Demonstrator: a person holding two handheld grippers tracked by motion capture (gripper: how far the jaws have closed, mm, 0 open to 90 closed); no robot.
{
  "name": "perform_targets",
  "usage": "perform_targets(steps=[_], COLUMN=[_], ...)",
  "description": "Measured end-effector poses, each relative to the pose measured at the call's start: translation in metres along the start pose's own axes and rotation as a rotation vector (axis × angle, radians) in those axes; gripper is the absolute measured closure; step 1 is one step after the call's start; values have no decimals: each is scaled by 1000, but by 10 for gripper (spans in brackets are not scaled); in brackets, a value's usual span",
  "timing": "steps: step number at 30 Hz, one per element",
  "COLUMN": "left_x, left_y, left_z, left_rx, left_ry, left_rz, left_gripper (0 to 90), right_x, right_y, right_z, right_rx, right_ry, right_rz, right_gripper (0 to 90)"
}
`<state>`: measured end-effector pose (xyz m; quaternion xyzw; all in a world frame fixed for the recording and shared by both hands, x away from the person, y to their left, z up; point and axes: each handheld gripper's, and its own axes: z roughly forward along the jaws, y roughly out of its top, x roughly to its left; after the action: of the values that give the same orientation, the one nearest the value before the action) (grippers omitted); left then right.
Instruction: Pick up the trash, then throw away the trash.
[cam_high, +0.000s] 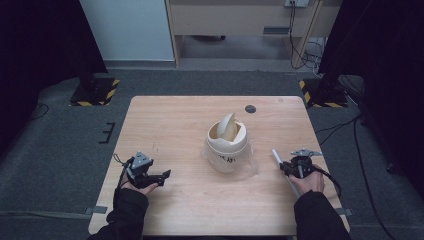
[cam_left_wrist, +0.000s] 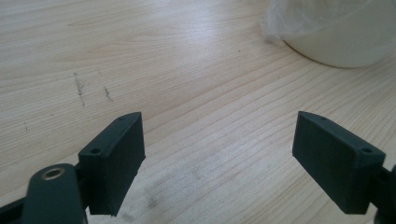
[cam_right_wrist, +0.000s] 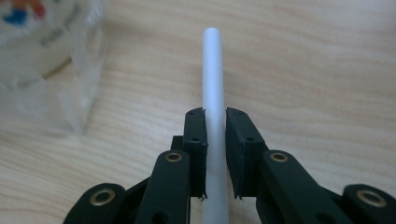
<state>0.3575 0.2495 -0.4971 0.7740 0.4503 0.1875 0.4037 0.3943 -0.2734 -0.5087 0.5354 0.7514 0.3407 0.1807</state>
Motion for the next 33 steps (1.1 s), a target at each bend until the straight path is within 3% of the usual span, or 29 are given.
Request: perform_targets(steps=[6, 14, 19, 27, 33], left_x=[-1, -4, -9, -16, -17], left_y=[1, 3, 6, 15, 27], left_z=[0, -1, 1, -8, -19], left_rx=[-10, -21, -40, -140, -225], left_ry=[-14, -25, -51, -69, -55], left_rz=[4, 9, 10, 2, -14], left_gripper=[166, 169, 173, 186, 199], right_x=[-5, -8, -5, 0, 6], right_y=[9, 21, 29, 40, 53], right_z=[-14, -29, -37, -50, -58], right_rx=[-168, -348, -430, -534, -605], right_ry=[58, 101, 124, 163, 213], right_rz=[-16, -24, -26, -56, -76], right_gripper=[790, 790, 791, 790, 790])
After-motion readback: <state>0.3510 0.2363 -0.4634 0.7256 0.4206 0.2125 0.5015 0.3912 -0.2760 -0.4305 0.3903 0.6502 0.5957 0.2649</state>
